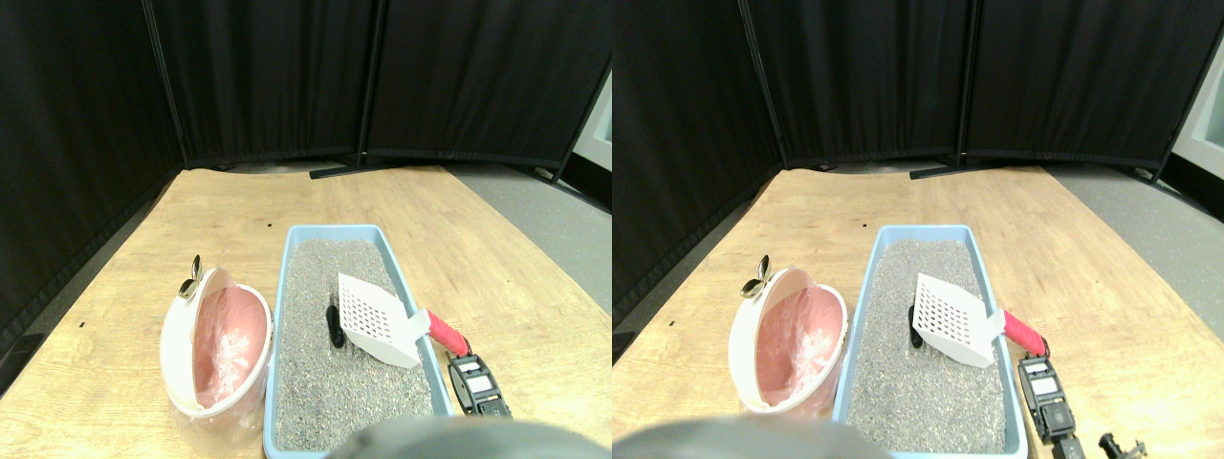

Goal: Scoop (unimanual)

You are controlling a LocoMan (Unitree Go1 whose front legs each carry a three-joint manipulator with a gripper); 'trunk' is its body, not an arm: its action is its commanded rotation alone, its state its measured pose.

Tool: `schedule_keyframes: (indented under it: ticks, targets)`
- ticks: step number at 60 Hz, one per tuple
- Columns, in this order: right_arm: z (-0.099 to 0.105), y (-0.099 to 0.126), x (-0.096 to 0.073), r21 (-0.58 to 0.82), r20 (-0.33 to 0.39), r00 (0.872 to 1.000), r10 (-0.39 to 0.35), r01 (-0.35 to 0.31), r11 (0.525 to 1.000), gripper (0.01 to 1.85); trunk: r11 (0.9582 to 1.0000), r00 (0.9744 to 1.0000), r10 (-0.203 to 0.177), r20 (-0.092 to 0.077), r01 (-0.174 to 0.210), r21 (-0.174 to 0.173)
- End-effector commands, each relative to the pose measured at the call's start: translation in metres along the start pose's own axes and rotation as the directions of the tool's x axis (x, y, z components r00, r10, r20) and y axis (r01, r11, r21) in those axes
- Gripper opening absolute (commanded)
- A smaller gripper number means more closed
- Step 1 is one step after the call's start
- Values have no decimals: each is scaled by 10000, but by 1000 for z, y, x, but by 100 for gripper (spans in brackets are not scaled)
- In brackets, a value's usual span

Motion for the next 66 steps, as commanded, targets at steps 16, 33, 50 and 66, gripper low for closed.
schedule_keyframes:
  ticks: [16, 33, 50, 66]
  targets:
    - [10, -2, -1, -161, 403, 9991, -108, 115, 9998, 40, 10000, 10000, -11, 26, 11, -43]
    - [7, -7, -2, 418, 593, 9980, -211, 187, 9990, 45, 10000, 10000, -30, 38, 30, -22]
    - [0, -17, 1, 1206, 537, 9955, -786, 717, 9901, 79, 10000, 10000, -49, 35, 49, -44]
    - [-9, -17, 8, 1766, 701, 9955, -635, 503, 9830, 87, 9999, 10000, 1, 17, -1, -101]
